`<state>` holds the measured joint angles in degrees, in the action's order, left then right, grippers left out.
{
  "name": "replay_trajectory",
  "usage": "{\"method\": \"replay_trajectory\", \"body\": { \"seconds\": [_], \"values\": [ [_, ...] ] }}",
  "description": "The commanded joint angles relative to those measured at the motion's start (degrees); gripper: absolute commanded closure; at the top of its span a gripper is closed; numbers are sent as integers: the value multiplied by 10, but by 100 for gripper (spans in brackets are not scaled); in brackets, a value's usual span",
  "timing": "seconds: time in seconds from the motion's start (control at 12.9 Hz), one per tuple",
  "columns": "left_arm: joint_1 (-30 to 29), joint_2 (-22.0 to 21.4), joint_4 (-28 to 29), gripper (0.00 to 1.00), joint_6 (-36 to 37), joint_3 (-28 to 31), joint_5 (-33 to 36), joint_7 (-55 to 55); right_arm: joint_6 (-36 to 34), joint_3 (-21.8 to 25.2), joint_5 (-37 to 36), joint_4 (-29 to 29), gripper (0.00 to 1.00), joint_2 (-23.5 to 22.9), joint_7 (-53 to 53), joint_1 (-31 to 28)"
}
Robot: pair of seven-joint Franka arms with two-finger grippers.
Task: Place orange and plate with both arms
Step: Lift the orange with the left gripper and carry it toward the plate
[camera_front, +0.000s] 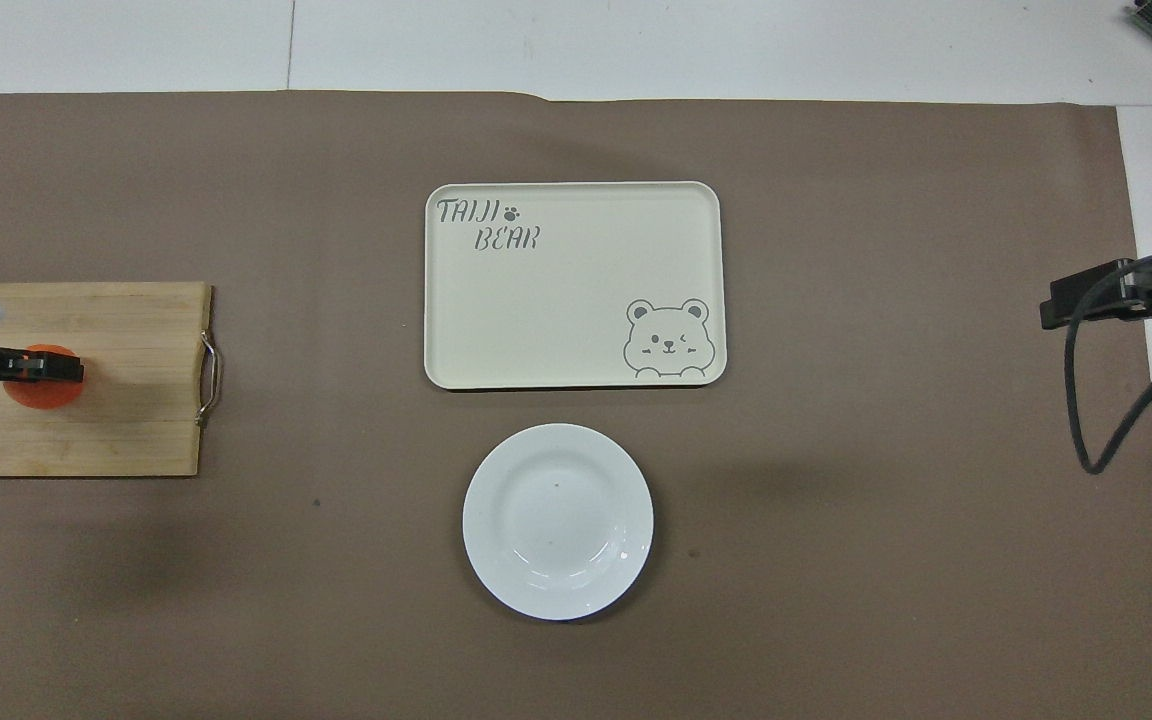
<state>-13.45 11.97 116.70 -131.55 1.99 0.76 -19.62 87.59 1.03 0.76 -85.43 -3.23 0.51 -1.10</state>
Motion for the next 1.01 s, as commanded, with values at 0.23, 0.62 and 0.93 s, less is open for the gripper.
{"method": "replay_trajectory", "body": {
  "seconds": [0.23, 0.62, 0.93],
  "values": [
    [46, -66, -19, 100, 85, -7, 1, 11, -2, -5, 2, 7, 0, -4, -9, -5],
    [191, -113, -22, 100, 135, -8, 0, 172, -1, -5, 2, 7, 0, -4, -9, -5],
    [305, -117, -26, 100, 133, -11, -5, 243, -1, -5, 2, 7, 0, -4, -9, -5]
  ]
}}
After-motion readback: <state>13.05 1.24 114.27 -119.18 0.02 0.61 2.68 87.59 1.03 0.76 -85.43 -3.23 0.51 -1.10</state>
